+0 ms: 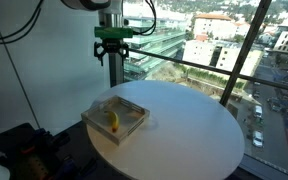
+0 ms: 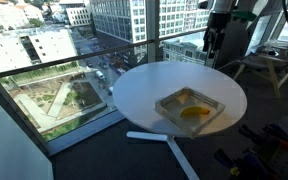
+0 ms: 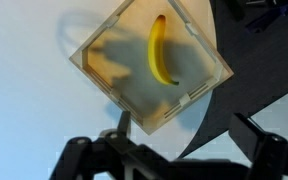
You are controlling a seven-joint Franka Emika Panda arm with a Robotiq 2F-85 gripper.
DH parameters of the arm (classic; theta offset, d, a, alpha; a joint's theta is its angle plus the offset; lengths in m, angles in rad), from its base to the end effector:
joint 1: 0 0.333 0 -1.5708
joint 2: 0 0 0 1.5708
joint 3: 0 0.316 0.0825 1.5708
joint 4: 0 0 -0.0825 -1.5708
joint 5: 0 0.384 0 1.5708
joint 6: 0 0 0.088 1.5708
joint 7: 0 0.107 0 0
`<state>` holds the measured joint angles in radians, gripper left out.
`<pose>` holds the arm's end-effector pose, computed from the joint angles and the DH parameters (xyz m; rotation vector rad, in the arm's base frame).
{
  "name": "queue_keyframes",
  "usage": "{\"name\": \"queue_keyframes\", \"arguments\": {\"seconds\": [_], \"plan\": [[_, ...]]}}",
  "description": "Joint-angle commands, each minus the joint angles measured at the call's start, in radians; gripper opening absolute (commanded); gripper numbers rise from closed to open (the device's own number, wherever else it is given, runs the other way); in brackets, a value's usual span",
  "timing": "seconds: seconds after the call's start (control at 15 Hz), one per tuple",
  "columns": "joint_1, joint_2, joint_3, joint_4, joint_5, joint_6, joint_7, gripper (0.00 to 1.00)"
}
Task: Take the banana off of the tray
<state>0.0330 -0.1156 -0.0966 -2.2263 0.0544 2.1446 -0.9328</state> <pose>0.5080 -0.0308 0.4256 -2.8354 -1.2677 -0.0878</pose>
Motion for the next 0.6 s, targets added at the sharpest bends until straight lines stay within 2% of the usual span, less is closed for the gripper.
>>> {"name": "queue_keyframes", "arguments": {"seconds": [0.0,0.53], "plan": [[-0.010,0.023,0.019,0.000,-0.014,0.018,-0.033,1.00],[-0.016,0.062,0.039,-0.059,-0.016,0.061,-0.035,1.00]]}}
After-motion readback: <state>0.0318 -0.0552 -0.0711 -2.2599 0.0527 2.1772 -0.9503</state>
